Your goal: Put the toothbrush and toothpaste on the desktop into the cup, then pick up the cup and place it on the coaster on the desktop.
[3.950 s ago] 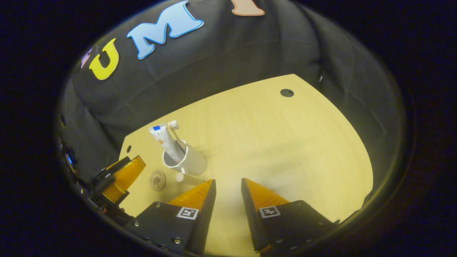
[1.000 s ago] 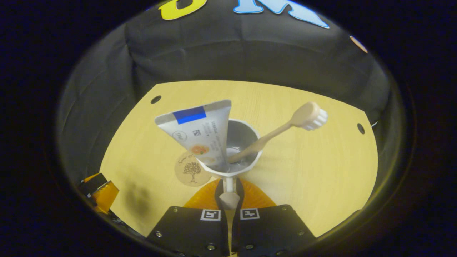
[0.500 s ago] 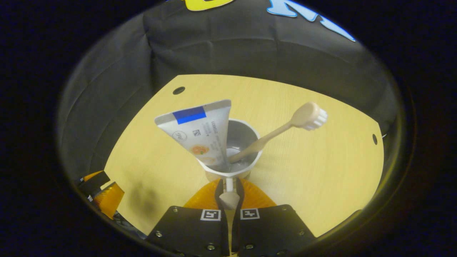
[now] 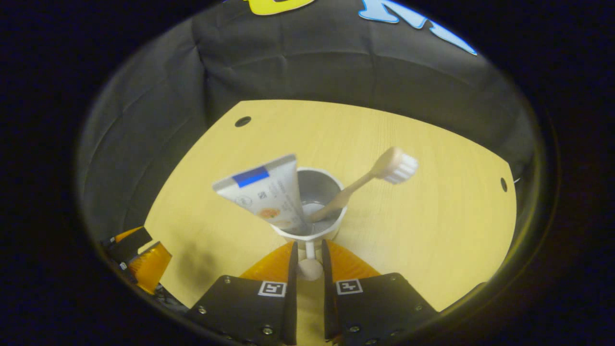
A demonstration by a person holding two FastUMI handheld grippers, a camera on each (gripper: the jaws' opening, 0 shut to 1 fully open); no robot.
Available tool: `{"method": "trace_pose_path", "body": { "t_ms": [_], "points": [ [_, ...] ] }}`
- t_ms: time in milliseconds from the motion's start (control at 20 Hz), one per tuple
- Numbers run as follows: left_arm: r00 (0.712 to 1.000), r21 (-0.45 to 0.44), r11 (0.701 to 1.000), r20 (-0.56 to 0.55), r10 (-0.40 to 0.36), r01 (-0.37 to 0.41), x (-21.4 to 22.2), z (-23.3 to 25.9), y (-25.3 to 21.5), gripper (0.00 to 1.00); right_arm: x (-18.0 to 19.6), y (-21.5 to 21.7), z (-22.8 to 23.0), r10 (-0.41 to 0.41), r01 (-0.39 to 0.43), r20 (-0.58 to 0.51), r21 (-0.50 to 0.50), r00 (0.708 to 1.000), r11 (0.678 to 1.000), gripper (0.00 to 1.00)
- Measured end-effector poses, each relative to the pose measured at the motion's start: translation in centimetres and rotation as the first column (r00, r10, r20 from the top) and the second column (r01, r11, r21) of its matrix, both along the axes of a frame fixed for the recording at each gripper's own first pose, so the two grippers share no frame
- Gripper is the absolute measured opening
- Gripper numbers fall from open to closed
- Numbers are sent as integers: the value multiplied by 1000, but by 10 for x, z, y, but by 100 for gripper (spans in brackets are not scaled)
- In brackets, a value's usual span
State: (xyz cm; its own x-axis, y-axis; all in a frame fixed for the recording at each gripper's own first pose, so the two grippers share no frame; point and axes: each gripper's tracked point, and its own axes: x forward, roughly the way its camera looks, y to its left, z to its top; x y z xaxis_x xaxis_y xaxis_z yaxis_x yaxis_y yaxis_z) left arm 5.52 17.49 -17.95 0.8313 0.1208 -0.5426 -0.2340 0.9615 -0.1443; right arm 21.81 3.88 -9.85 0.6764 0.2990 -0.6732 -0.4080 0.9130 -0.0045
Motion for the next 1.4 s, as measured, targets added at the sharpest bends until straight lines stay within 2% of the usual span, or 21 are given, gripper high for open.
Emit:
{"method": "trace_pose_path", "body": {
  "t_ms": [300, 700, 800, 950, 1100, 1150, 1200, 1350, 1400],
  "points": [
    [996, 17, 996, 29, -85, 84, 9, 14, -27, 95, -13, -14, 42, -26, 20, 89, 65, 996, 998, 24],
    [964, 65, 973, 136, -227, 220, 27, 72, -95, 95, -41, -80, 101, -136, 110, 210, 132, 968, 985, 24],
    [952, 85, 968, 178, -249, 237, 29, 93, -110, 94, -51, -94, 122, -165, 124, 270, 162, 949, 979, 23],
    [930, 107, 965, 258, -261, 241, 29, 130, -129, 96, -70, -114, 157, -204, 134, 379, 201, 903, 970, 23],
    [910, 128, 959, 306, -281, 253, 28, 159, -144, 93, -87, -128, 186, -228, 132, 456, 232, 861, 964, 24],
    [901, 137, 958, 326, -285, 253, 26, 170, -148, 93, -90, -130, 193, -228, 124, 469, 242, 853, 962, 21],
    [893, 146, 957, 348, -286, 250, 24, 183, -150, 94, -94, -133, 200, -234, 124, 481, 250, 845, 960, 26],
    [857, 174, 957, 430, -286, 232, 19, 222, -155, 94, -99, -136, 216, -241, 113, 525, 265, 817, 958, 27],
    [837, 190, 956, 465, -288, 223, 18, 236, -157, 94, -105, -134, 221, -234, 99, 536, 268, 811, 958, 43]
  ]
}}
